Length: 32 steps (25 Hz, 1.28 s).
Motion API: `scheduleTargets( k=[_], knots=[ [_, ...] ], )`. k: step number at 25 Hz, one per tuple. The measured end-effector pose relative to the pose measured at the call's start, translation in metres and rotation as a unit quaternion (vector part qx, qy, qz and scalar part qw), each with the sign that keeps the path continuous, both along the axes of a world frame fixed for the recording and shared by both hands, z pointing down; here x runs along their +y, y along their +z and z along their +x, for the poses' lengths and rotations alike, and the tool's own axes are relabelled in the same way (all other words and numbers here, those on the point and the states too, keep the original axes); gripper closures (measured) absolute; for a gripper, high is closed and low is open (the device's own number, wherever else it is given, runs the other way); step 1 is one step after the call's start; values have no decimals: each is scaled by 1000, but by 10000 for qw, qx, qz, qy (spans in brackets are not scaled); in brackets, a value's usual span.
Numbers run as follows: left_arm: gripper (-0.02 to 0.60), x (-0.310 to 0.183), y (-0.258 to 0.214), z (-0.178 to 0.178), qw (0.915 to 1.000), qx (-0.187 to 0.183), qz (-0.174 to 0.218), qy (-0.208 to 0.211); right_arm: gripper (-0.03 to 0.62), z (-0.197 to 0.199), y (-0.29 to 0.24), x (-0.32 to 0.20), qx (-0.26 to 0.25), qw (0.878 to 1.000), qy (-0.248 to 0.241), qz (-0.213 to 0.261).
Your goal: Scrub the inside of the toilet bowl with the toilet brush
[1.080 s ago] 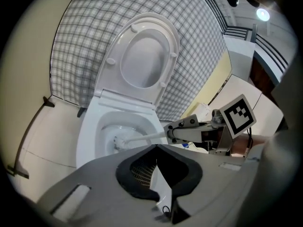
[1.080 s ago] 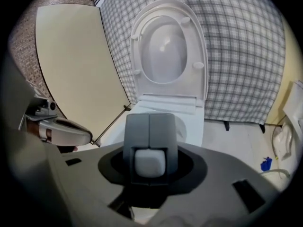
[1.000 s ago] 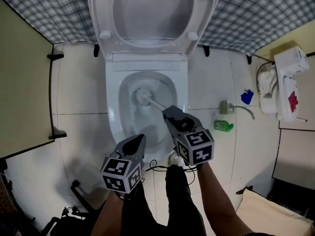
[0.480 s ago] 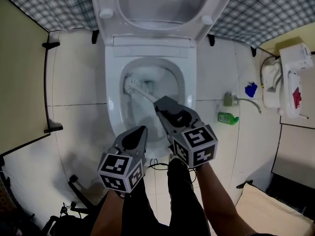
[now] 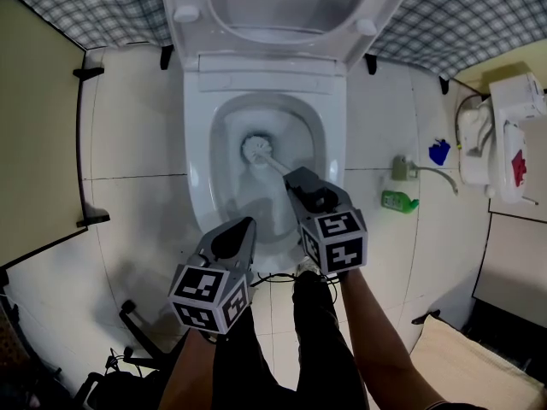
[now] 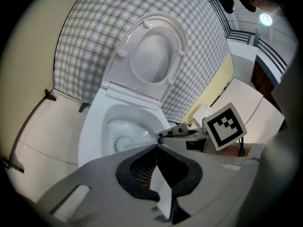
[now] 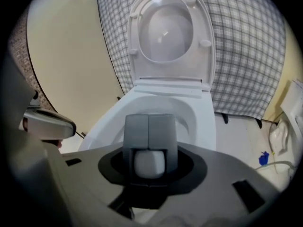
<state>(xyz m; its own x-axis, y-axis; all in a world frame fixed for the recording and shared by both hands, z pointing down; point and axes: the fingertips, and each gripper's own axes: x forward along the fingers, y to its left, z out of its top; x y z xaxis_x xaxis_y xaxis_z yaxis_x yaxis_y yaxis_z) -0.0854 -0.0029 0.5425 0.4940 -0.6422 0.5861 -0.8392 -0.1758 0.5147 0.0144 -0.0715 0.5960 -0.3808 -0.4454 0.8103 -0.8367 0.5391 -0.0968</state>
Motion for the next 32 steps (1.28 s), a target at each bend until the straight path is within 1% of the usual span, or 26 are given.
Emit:
scheduleTargets(
  k=[2,5,8,10,12,14,17,21,23,25,27,30,32],
  knots=[
    [572,0,1,1,10000,-9,-9,11,408,2,11,4,2,9999,47,-131],
    [572,1,4,1,10000,-36,-30,28,408,2,9,5,-93,9999,90,-100],
    [572,2,5,0,10000,-57,-68,45,408,2,-14,3,-222,9997,100,38],
    [572,2,5,3,9999,-52,-76,71,408,9,-38,-1,-193,9995,152,210],
    [572,1,4,5,9999,-50,-66,106,408,20,-62,-7,-49,9988,255,424],
    [572,-1,3,9,9999,-36,-60,135,408,36,-76,-12,222,9976,333,564],
    [572,-4,2,14,9999,4,-49,159,408,48,-81,-17,646,9950,295,698],
    [572,-6,-2,21,9998,44,-15,201,410,53,-79,-26,853,9919,476,811],
    [572,-5,0,19,9998,35,-24,195,410,54,-73,-26,852,9923,557,707],
    [572,-3,3,17,9998,27,-56,185,410,50,-60,-23,759,9943,538,521],
    [572,-2,3,17,9998,48,-79,179,410,42,-44,-17,695,9962,430,306],
    [572,-1,1,17,9998,66,-72,163,410,30,-14,-8,737,9970,239,-2],
    [572,0,2,17,9998,69,-69,153,410,26,-2,-4,750,9970,178,-112]
  ],
)
